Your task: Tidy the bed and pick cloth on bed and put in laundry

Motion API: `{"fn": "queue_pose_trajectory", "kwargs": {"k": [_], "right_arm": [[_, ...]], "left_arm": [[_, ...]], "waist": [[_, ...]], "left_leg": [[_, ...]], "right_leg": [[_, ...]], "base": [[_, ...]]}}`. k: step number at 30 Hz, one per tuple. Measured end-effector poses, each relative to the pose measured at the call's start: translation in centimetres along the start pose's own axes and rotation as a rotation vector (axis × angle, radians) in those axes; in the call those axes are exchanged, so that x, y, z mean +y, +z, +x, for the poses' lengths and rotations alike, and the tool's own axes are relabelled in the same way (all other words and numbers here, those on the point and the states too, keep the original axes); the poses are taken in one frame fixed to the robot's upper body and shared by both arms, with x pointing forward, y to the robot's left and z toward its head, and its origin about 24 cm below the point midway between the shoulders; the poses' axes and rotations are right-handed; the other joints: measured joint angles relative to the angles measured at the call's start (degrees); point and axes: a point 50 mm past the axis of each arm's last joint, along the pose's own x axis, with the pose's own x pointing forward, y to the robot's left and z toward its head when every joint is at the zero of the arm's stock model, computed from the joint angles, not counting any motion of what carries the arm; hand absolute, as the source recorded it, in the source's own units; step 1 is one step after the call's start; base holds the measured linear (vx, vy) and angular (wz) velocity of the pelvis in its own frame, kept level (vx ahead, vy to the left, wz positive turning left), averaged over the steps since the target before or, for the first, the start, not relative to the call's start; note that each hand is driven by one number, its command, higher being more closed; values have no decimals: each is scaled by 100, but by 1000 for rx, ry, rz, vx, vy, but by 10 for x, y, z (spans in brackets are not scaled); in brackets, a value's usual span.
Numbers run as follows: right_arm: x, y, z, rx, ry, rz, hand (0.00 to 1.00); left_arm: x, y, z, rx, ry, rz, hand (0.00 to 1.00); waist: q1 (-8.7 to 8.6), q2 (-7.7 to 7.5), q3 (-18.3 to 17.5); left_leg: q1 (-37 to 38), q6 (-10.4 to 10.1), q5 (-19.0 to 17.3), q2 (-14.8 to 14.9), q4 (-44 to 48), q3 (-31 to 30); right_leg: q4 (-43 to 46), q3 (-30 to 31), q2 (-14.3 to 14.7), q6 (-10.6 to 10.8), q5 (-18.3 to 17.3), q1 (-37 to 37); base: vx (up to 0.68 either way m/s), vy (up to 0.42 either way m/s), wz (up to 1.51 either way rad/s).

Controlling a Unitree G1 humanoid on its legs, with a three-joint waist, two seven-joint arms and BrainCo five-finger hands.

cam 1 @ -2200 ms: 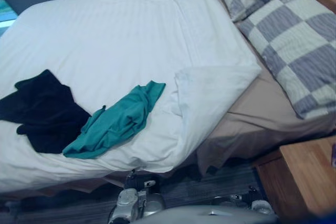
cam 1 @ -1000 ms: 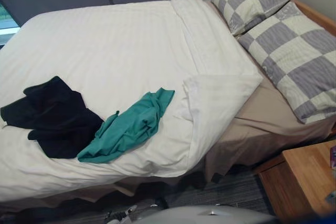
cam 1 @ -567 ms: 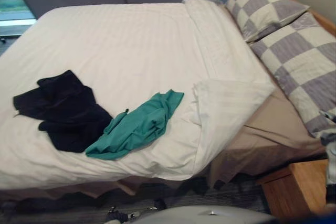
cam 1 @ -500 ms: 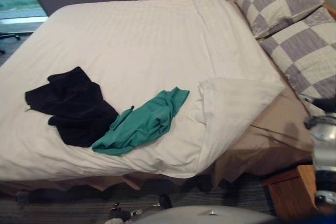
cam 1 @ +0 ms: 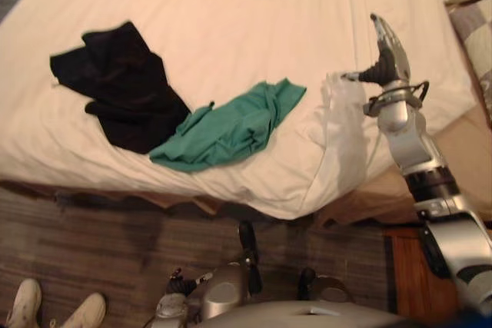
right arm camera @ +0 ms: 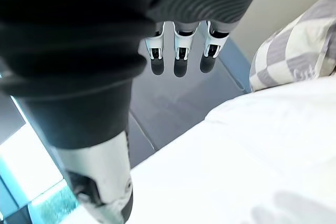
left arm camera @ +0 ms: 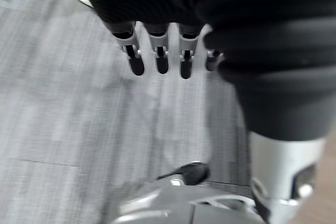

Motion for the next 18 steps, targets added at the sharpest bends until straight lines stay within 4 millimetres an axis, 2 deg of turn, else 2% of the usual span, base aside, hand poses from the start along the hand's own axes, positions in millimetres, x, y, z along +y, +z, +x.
{"fn": "queue_pose_trajectory", "kwargs": {"k": [3, 8, 10, 15, 18], "right_arm": [[2, -7, 1, 29, 13, -17, 0], [5, -22, 0, 93, 33, -44, 0], [2, -22, 1, 93, 26, -47, 0], [-7, -20, 8, 90, -7, -43, 0], [-19, -32, 15, 129, -18, -87, 0]], "left_arm": [[-1, 16, 3, -50, -3, 5, 0], [1, 29, 6, -89, 17, 4, 0], [1, 33, 6, -103, 18, 2, 0], [3, 61, 10, -187, 21, 16, 0], [2, 82, 11, -251, 17, 28, 0]], "waist": [[-6, 30, 142], [-30, 36, 217], [-28, 29, 248], [-70, 47, 499], [-98, 139, 671]], "left_leg": [[-280, -80, 105, 106, -25, -82], [-543, -175, 178, 202, -26, -95], [-565, -174, 180, 205, -24, -48], [-666, -172, 180, 224, -22, 41], [-905, -26, 313, 226, 6, 48]], "right_leg": [[58, 10, 111, -14, -62, -280], [165, 58, 195, -35, -42, -609], [201, 173, 198, -20, -19, -687], [254, 281, 195, -6, -3, -856], [388, 298, 188, -5, 2, -1121]], "base": [[-177, -30, 10], [-89, -6, -3], [-10, 25, -14], [-2, 12, -11], [29, 10, -2]]}}
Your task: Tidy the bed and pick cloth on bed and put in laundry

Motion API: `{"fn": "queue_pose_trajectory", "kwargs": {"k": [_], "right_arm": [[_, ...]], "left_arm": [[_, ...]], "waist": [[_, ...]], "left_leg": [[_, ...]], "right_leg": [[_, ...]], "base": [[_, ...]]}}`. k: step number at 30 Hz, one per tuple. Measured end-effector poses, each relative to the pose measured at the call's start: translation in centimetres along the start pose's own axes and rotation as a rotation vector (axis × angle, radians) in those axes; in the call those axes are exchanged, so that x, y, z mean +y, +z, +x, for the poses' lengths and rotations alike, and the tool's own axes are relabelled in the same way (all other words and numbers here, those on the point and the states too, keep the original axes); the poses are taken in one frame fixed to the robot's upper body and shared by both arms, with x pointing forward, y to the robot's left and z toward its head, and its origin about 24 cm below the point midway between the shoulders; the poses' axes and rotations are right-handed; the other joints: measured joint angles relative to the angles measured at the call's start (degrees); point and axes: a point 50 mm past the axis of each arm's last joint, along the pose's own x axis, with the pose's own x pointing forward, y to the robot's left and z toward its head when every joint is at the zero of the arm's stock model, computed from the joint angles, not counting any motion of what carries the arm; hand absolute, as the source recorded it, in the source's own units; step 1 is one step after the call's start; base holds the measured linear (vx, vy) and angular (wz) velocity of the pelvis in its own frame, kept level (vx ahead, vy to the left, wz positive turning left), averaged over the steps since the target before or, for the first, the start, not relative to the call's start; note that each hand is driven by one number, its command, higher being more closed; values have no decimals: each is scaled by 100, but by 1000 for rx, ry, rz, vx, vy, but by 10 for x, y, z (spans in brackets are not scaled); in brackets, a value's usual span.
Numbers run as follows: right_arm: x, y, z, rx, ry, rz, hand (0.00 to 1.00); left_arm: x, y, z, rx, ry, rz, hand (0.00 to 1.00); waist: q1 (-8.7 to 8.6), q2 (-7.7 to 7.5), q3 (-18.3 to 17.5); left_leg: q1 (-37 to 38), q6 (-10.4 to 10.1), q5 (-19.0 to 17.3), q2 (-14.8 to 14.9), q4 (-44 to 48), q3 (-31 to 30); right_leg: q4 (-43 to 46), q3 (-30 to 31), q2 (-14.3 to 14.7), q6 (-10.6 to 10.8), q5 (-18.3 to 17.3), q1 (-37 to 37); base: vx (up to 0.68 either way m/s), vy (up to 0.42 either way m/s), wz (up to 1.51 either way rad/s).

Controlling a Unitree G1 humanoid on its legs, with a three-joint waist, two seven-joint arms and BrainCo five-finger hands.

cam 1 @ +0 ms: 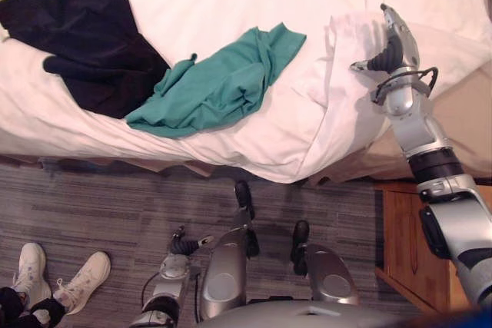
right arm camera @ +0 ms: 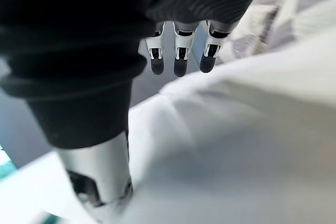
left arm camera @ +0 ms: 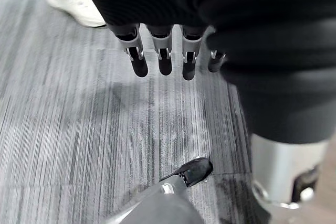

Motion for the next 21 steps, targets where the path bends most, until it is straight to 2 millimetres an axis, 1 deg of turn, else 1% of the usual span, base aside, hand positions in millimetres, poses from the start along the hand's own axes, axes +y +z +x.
{"fn": "queue_pose_trajectory", "kwargs": {"k": [2, 4, 5, 6, 8, 11, 14, 17, 21], "right_arm": [[-7, -2, 6, 13, -11, -16, 0], [-13, -3, 15, 23, -18, -33, 0], [-17, -3, 20, 36, -22, -41, 100], [-22, -3, 26, 42, -24, -59, 100], [-29, -6, 31, 58, -32, -72, 100], [-33, -5, 35, 61, -41, -77, 100], [-34, -5, 35, 58, -47, -70, 100], [-30, -7, 27, 46, -56, -25, 100], [-12, -24, -6, 34, -31, 4, 100]], "left_arm": [[-1, 7, 2, -23, -1, -4, 0], [-2, 14, 3, -50, -5, -1, 0], [-4, 22, 4, -75, -14, 14, 0], [-8, 29, 5, -97, -28, 26, 0], [-13, 39, 6, -127, -45, 41, 0], [-12, 49, 8, -155, -43, 40, 0], [-12, 51, 8, -166, -42, 35, 0], [-12, 50, 8, -163, -41, 44, 0], [-14, 45, 7, -158, -47, 77, 0]], "waist": [[-20, 44, 73], [-24, 70, 102], [-21, 95, 115], [-13, 149, 163], [6, 225, 204], [34, 238, 211], [40, 238, 211], [51, 232, 208], [50, 187, 206]], "left_leg": [[-101, 28, 32, -3, 1, -2], [-200, -8, 61, -3, 2, -38], [-278, -56, 97, -2, 2, -141], [-318, -67, 105, 0, 2, -214], [-388, -101, 130, 0, 1, -273], [-483, -138, 111, 15, 0, -279], [-477, -202, 58, 23, -1, -264], [-436, -200, 52, 31, 0, -217], [4, -190, 41, -1, 0, -73]], "right_leg": [[42, 2, -10, 0, 0, -123], [90, 9, -20, 0, 0, -246], [138, 10, -21, 0, -1, -341], [166, 5, -13, -4, -4, -390], [210, -7, -9, -10, -9, -470], [339, 12, -8, -41, -37, -628], [373, 24, -14, -37, -43, -642], [394, 55, -14, -36, -43, -626], [334, 194, -56, -17, -55, -226]], "base": [[0, 0, 0], [0, 0, 0], [5, -30, 6], [-5, -28, 7], [-41, -6, 5], [-45, 0, -2], [-30, 0, -2], [-4, -8, -5], [54, -17, -15]]}}
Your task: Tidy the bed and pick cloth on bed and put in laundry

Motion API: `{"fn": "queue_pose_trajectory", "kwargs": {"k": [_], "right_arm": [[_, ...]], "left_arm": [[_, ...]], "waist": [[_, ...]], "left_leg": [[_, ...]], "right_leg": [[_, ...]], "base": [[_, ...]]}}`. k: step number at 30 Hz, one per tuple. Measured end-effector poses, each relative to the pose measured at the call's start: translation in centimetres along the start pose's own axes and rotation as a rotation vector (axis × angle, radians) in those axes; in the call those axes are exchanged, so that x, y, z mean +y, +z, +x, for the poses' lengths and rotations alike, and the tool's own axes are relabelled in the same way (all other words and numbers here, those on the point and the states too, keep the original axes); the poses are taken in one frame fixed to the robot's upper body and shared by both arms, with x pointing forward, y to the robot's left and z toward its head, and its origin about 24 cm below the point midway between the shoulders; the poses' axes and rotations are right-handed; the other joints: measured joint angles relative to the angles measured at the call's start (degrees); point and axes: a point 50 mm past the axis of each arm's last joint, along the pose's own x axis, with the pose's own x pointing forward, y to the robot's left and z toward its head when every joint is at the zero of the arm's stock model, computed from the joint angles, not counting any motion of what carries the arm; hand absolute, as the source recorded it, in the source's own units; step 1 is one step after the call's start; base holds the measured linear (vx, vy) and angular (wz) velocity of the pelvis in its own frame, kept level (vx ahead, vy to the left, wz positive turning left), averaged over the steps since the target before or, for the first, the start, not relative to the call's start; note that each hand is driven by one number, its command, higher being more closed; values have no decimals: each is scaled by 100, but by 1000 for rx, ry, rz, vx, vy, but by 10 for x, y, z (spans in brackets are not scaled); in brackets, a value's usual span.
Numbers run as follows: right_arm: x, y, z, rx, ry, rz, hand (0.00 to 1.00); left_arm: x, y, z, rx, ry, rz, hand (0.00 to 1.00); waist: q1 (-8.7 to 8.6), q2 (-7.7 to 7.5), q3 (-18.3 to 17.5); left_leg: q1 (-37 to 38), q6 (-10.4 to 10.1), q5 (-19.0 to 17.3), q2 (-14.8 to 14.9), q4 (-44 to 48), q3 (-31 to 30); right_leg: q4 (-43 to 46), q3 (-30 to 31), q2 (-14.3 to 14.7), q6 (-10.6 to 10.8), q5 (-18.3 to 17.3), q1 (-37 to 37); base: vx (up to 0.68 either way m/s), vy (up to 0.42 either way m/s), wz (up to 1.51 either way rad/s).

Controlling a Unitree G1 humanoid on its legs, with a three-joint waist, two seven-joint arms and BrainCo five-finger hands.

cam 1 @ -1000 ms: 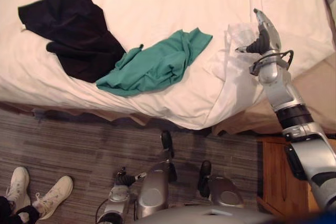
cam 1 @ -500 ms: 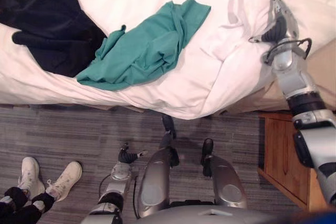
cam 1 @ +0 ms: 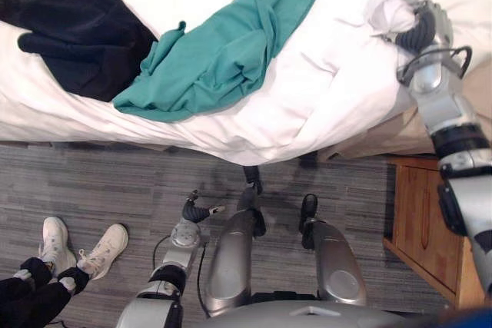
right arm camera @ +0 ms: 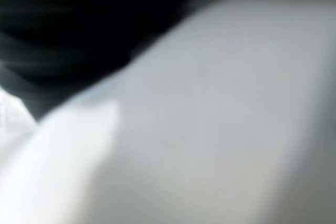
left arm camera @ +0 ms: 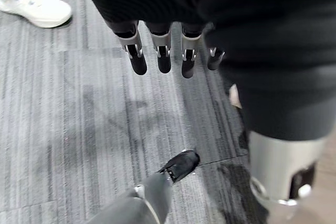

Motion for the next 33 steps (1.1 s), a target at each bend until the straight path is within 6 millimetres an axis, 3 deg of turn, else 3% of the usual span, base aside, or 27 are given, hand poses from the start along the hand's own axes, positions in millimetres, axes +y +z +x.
{"fn": "queue_pose_trajectory", "kwargs": {"k": [3, 6, 10, 11, 14, 21, 27, 30, 33], "right_arm": [[9, -18, -32, 11, 29, 16, 100], [26, -45, -76, 113, 74, 99, 100], [33, -69, -110, 188, 128, 77, 100], [32, -76, -117, 209, 133, 71, 0], [32, -82, -127, 240, 129, 89, 0], [44, -98, -157, 400, 101, 228, 0], [44, -122, -179, 589, 2, 384, 0], [32, -143, -197, 713, -102, 418, 0], [-5, -174, -233, 872, -292, 360, 0]], "left_arm": [[-2, -8, -3, 15, -14, 54, 0], [-6, -29, -11, 78, -59, 125, 0], [-14, -39, -17, 102, -111, 181, 0], [-17, -39, -18, 104, -119, 184, 0], [-23, -44, -21, 122, -143, 185, 0], [-32, -67, -34, 200, -193, 208, 0], [-31, -69, -35, 214, -181, 184, 0], [-31, -72, -37, 235, -162, 128, 0], [-36, -74, -39, 253, -157, 78, 0]], "waist": [[-173, -39, -194], [-394, -260, -565], [-460, -325, -876], [-494, -277, -969], [-617, -112, -1105], [-704, -38, -1153], [-731, 11, -1181], [-729, 38, -1198], [-789, 42, -1202]], "left_leg": [[178, -43, -44, -28, 0, -23], [425, -97, -82, -60, 1, -33], [750, -197, -156, -83, -1, -36], [802, -207, -166, -85, -5, -36], [860, -202, -198, -49, -6, 1], [1143, -183, -347, 47, -29, 381], [1282, -164, -401, 42, -31, 477], [1378, -167, -480, 64, -34, 650], [1423, -140, -529, 69, -35, 767]], "right_leg": [[-148, -7, -23, 55, -34, 232], [-268, 12, -55, 66, -27, 516], [-450, 136, -83, 105, -4, 808], [-515, 148, -87, 108, -3, 867], [-536, 225, -62, 134, 28, 886], [-818, 570, 5, 139, 189, 1098], [-918, 671, 0, 149, 225, 1245], [-949, 760, 2, 150, 225, 1304], [-964, 805, -9, 145, 233, 1357]], "base": [[26, -18, -1], [87, -29, -7], [52, -28, -20], [-8, -3, -15], [-25, 6, -17], [-10, 7, -28], [36, 3, -9], [34, -6, -17], [49, 3, -18]]}}
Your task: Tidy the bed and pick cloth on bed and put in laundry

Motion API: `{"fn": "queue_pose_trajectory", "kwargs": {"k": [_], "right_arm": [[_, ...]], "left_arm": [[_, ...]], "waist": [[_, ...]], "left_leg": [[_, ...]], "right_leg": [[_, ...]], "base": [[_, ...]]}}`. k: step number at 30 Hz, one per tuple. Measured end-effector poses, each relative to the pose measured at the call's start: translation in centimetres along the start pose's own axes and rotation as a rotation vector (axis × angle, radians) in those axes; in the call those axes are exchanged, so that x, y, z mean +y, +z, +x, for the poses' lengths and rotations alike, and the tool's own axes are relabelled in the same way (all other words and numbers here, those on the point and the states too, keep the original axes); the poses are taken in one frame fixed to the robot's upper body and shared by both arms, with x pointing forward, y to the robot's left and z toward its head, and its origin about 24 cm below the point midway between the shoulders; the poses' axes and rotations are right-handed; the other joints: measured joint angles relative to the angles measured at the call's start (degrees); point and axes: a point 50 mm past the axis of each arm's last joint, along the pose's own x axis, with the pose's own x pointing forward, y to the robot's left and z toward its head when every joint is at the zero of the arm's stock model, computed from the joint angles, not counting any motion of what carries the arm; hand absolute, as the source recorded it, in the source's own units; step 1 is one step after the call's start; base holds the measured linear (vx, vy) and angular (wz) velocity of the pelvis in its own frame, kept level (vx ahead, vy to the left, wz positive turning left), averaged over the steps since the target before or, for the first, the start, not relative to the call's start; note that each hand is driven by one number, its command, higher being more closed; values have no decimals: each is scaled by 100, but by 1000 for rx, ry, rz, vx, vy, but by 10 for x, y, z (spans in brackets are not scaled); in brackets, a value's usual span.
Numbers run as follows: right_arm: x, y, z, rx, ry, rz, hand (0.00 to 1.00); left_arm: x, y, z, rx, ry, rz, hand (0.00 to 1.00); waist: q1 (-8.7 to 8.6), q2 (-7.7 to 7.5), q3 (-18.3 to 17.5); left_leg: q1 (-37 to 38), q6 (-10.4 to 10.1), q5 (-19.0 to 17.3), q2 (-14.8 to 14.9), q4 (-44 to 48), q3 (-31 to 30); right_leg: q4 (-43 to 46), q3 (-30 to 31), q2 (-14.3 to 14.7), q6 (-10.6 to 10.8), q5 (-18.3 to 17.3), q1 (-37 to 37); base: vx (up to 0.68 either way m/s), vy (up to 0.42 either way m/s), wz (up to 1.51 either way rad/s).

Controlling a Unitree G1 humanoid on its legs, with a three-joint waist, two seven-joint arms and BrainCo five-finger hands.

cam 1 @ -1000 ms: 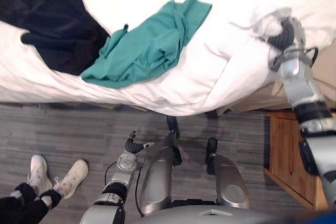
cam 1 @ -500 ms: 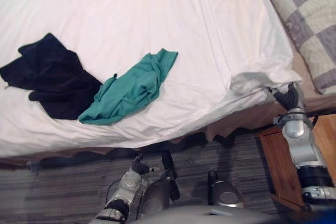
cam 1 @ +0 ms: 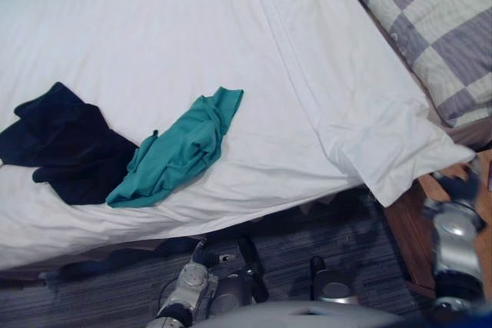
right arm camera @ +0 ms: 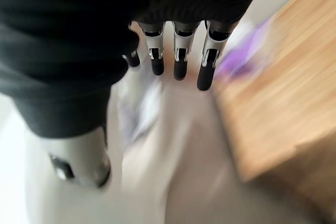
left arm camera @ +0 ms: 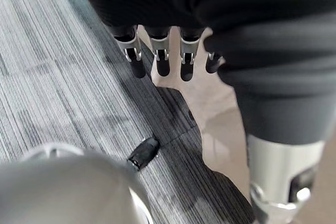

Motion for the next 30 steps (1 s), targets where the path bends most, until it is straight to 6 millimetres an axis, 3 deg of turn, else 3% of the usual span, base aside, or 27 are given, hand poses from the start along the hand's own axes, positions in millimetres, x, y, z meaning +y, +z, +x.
{"fn": "queue_pose_trajectory", "kwargs": {"k": [3, 6, 8, 9, 13, 16, 20, 22, 27, 30], "right_arm": [[-38, -2, 0, 2, -172, 8, 0], [-61, 2, -2, -22, -280, 7, 0], [-65, 4, -3, -29, -315, 10, 0], [-68, 9, -3, -49, -333, 21, 100], [-57, 31, 1, -117, -334, 82, 100], [-28, 51, 4, -163, -238, 215, 100], [13, 93, 5, -248, -54, 547, 100], [37, 133, 6, -313, 58, 808, 100], [60, 205, 2, -377, 286, 1325, 100], [69, 223, -7, -367, 381, 1564, 100]], "left_arm": [[-3, -1, -1, 6, -2, -20, 0], [-12, -4, -3, 16, -19, -39, 0], [-14, -5, -4, 18, -23, -42, 0], [-16, -4, -4, 17, -27, -46, 0], [-19, -9, -6, 45, -34, -46, 0], [-21, -10, -6, 53, -42, -33, 0], [-22, -14, -6, 82, -39, -27, 0], [-18, -5, -2, 65, -16, -23, 0], [-11, 9, 3, 38, 20, -106, 0], [-1, 10, 4, 46, 70, -215, 0]], "waist": [[-112, -10, -21], [-126, -59, -231], [-129, -77, -353], [-118, -90, -374], [-101, -133, -375], [-105, -129, -377], [-72, -105, -370], [55, -41, -283], [413, 125, -19], [520, 135, 131]], "left_leg": [[70, 46, -64, 43, -3, 160], [128, 17, -174, 60, -4, 299], [143, 37, -205, 64, -4, 302], [156, 49, -215, 67, -4, 301], [203, 64, -230, 60, -5, 265], [140, 57, -194, 44, -5, 133], [-56, 38, -64, 24, -3, -91], [-311, 57, 26, 36, -2, -192], [-759, 63, 53, 28, 0, -177], [-968, 68, 49, 9, 2, -146]], "right_leg": [[2, 77, 15, -12, 21, 3], [-29, 190, 15, -13, 40, 6], [-37, 190, 16, -14, 47, 18], [-43, 184, 16, 1, 69, 33], [-61, 170, 12, 7, 90, 101], [-85, 99, 13, 0, 103, 95], [-89, -142, 18, -13, 117, 23], [5, -193, 44, -26, 139, -231], [146, -202, 24, -5, 170, -727], [168, -247, 2, -1, 169, -921]], "base": [[27, -6, -20], [22, 4, -28], [16, 1, -3], [0, 0, 0], [-28, 5, 2], [-52, 0, 14], [-59, 1, 33], [-78, 10, 21], [-55, 29, 8], [24, 22, 8]]}}
